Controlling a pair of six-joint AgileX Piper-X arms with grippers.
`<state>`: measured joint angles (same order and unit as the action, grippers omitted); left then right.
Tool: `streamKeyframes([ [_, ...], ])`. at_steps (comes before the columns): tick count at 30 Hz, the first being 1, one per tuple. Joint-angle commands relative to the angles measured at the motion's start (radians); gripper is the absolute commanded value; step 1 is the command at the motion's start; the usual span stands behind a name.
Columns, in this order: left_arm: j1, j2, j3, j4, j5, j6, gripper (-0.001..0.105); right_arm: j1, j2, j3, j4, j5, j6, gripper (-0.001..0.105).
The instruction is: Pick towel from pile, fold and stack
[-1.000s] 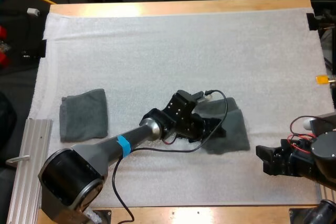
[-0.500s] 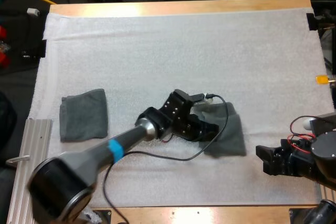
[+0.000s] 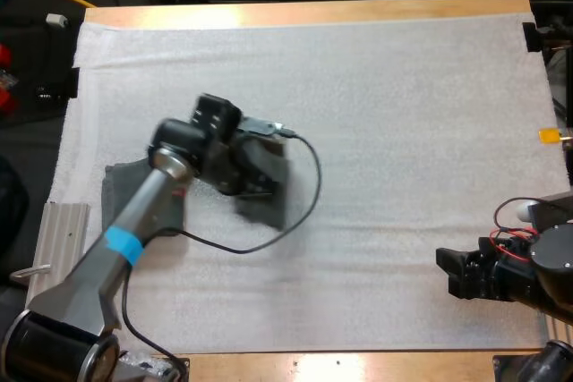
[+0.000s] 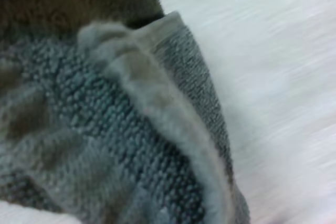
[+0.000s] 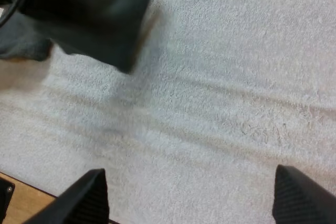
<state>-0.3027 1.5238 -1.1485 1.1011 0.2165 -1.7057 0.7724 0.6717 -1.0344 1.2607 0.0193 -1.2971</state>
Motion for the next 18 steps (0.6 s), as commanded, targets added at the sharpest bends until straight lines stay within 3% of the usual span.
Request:
streamKeyframes([
  [1, 0.023, -0.010, -0.020, 0.065, -0.066, 0.058, 0.000, 0.000, -0.001, 0.000, 0.001, 0.006, -0.008, 0.063],
  [3, 0.076, -0.010, -0.027, 0.100, -0.122, 0.096, 0.000, 0.000, -0.001, 0.000, 0.001, 0.006, -0.005, 0.063],
  [6, 0.146, -0.010, -0.027, 0.116, -0.146, 0.117, 0.000, 0.000, -0.001, 0.000, 0.001, 0.006, 0.000, 0.063],
  [18, 0.397, -0.010, -0.027, 0.109, -0.147, 0.118, 0.000, 0.000, -0.001, 0.000, 0.001, 0.006, 0.000, 0.063],
])
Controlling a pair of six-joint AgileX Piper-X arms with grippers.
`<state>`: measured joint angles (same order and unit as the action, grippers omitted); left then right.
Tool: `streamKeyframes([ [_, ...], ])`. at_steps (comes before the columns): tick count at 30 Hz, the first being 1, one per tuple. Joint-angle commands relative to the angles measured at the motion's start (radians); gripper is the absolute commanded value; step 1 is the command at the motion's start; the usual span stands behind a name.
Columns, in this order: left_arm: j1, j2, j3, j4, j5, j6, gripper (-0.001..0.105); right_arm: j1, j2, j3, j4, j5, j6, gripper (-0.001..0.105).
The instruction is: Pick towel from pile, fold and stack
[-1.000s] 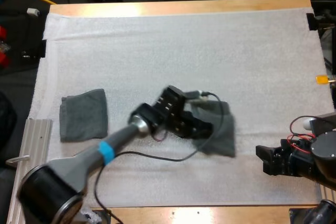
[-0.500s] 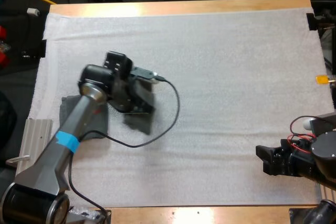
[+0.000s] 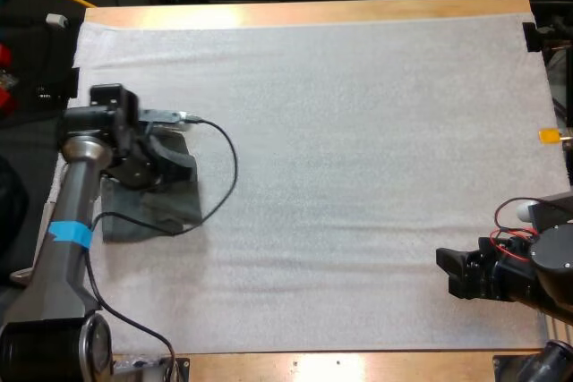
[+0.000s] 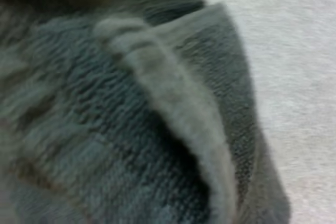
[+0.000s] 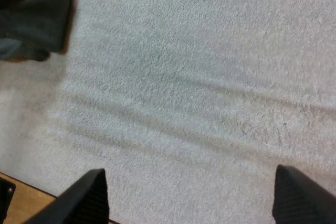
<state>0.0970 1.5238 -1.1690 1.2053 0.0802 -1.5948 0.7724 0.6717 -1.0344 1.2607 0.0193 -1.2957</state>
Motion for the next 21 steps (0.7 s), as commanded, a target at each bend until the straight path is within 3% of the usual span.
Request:
streamKeyframes([
  [1, 0.014, -0.010, -0.007, 0.005, -0.010, 0.007, 0.000, 0.000, -0.001, 0.000, 0.001, 0.006, -0.002, 0.063],
  [7, 0.077, -0.010, -0.004, 0.003, -0.015, 0.004, 0.000, 0.000, -0.001, 0.000, 0.001, 0.006, -0.002, 0.063],
  [11, 0.084, -0.010, -0.004, 0.003, -0.087, 0.006, 0.000, 0.000, -0.001, 0.000, 0.001, 0.006, -0.002, 0.063],
  [16, 0.084, -0.010, -0.004, 0.003, -0.112, 0.006, 0.002, 0.000, -0.001, 0.000, 0.001, 0.004, -0.002, 0.063],
  [19, 0.084, -0.010, -0.004, -0.002, -0.115, 0.006, 0.016, 0.000, -0.001, 0.000, 0.001, -0.018, -0.002, 0.063],
  [21, 0.084, -0.010, -0.004, -0.003, -0.117, 0.006, 0.032, 0.000, -0.001, 0.000, 0.000, -0.055, -0.002, 0.063],
])
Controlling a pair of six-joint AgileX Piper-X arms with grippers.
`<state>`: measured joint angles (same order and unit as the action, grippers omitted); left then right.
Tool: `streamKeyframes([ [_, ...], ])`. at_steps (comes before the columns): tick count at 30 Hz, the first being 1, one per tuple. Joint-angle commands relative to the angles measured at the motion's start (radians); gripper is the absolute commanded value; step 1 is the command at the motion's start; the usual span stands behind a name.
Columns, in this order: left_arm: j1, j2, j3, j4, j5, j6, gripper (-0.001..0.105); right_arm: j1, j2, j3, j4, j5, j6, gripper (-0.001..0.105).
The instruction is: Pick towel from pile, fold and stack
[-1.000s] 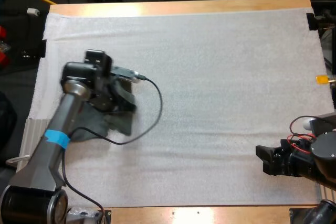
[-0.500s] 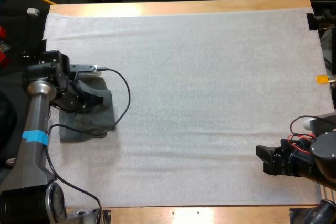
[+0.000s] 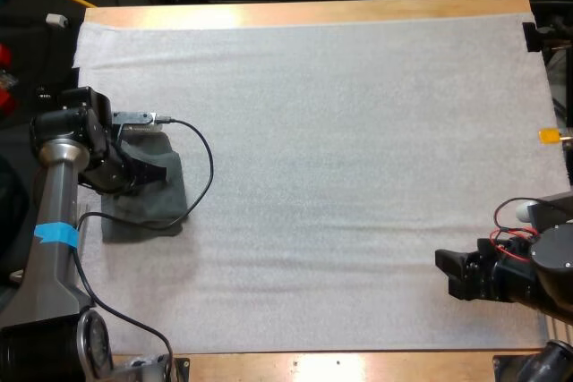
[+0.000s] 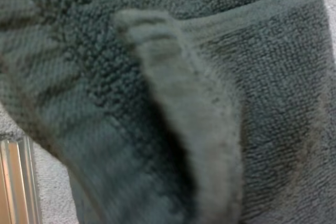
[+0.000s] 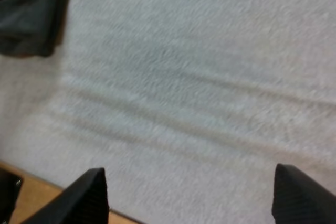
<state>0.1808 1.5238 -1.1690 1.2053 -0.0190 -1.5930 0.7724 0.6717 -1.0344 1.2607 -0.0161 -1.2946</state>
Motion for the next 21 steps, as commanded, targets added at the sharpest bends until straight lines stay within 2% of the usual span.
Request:
streamKeyframes([
  [1, 0.000, -0.010, -0.004, -0.003, -0.027, 0.005, 0.038, 0.000, -0.001, 0.000, -0.001, -0.035, -0.003, 0.063],
  [3, 0.000, -0.010, -0.004, -0.003, -0.097, 0.005, 0.055, 0.000, -0.001, 0.000, -0.018, -0.097, -0.003, 0.063],
  [5, 0.000, -0.010, -0.004, -0.003, -0.142, 0.005, 0.062, 0.000, -0.001, 0.000, -0.044, -0.151, -0.003, 0.063],
  [10, 0.000, -0.010, -0.004, 0.005, -0.239, -0.004, 0.063, 0.000, -0.001, 0.000, -0.139, -0.218, -0.003, 0.063],
  [13, 0.000, -0.010, -0.004, 0.005, -0.206, -0.035, 0.063, 0.000, -0.001, 0.000, -0.171, -0.231, -0.003, 0.063],
  [18, 0.000, -0.010, -0.004, -0.009, 0.002, -0.048, 0.063, 0.000, -0.001, 0.000, -0.225, -0.290, -0.003, 0.063],
  [21, 0.000, -0.004, 0.002, -0.027, 0.024, -0.048, 0.063, 0.000, -0.001, 0.000, -0.266, -0.324, -0.003, 0.063],
])
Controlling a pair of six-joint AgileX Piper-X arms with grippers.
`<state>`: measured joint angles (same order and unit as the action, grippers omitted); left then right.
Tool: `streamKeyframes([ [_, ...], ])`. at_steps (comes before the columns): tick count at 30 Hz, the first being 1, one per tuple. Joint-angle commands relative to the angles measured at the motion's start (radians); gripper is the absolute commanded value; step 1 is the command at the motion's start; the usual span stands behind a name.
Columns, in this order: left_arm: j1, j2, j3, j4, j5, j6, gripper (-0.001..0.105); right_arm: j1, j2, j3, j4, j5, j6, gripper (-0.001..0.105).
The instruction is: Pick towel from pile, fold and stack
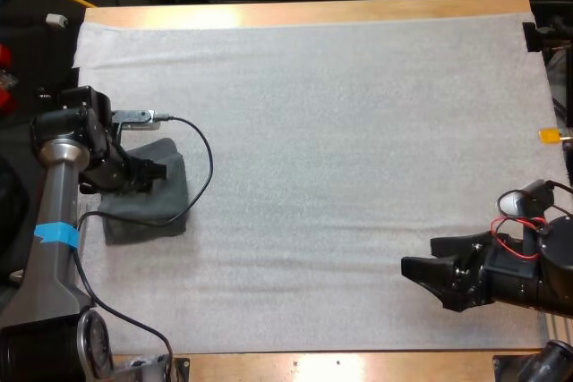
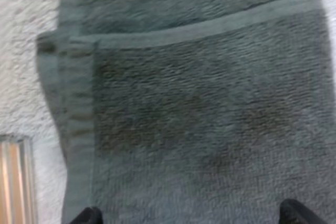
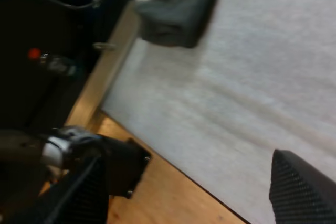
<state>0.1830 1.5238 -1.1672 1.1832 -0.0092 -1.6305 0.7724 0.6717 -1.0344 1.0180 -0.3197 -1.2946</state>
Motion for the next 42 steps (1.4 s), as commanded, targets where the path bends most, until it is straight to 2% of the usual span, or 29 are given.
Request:
streamKeyframes([
  [1, -0.002, -0.004, 0.006, -0.010, 0.015, -0.011, 0.063, 0.000, -0.001, 0.000, -0.028, -0.022, -0.003, 0.063],
  [5, -0.002, 0.003, 0.079, -0.087, 0.049, -0.038, 0.063, 0.000, -0.001, 0.000, -0.042, -0.022, 0.013, 0.063],
  [9, -0.002, 0.027, 0.173, -0.161, 0.051, -0.052, 0.063, 0.000, -0.001, 0.000, -0.042, -0.022, 0.016, 0.063],
  [13, -0.002, 0.064, 0.204, -0.167, 0.051, -0.053, 0.063, 0.000, -0.001, 0.000, -0.042, -0.022, 0.019, 0.063],
  [16, -0.002, 0.082, 0.203, -0.160, 0.093, -0.053, 0.063, 0.000, -0.001, 0.000, -0.042, -0.022, 0.019, 0.063],
  [18, -0.002, 0.077, 0.191, -0.151, 0.143, -0.053, 0.063, 0.000, -0.001, 0.000, -0.042, -0.022, 0.019, 0.063],
  [20, -0.002, 0.068, 0.169, -0.128, 0.160, -0.053, 0.063, 0.000, -0.001, 0.000, -0.042, -0.022, 0.019, 0.063],
  [28, -0.002, -0.047, 0.017, -0.080, 0.168, -0.047, 0.063, 0.000, -0.001, 0.000, -0.042, -0.022, 0.019, 0.063],
  [30, -0.002, -0.095, -0.022, -0.072, 0.195, -0.047, 0.063, 0.000, -0.001, 0.000, -0.042, -0.022, 0.019, 0.063],
  [34, -0.002, -0.161, -0.044, -0.071, 0.261, -0.047, 0.063, 0.000, -0.001, 0.000, -0.042, -0.012, 0.016, 0.063],
  [36, -0.002, -0.215, -0.043, -0.069, 0.329, -0.047, 0.063, 0.000, 0.001, 0.000, -0.042, 0.049, 0.017, 0.063],
  [38, -0.009, -0.254, -0.043, -0.066, 0.360, -0.047, 0.063, 0.000, 0.010, 0.000, -0.042, 0.129, 0.015, 0.063],
  [42, -0.047, -0.339, -0.043, -0.062, 0.364, -0.047, 0.063, 0.000, 0.049, 0.000, -0.042, 0.253, -0.025, 0.063],
])
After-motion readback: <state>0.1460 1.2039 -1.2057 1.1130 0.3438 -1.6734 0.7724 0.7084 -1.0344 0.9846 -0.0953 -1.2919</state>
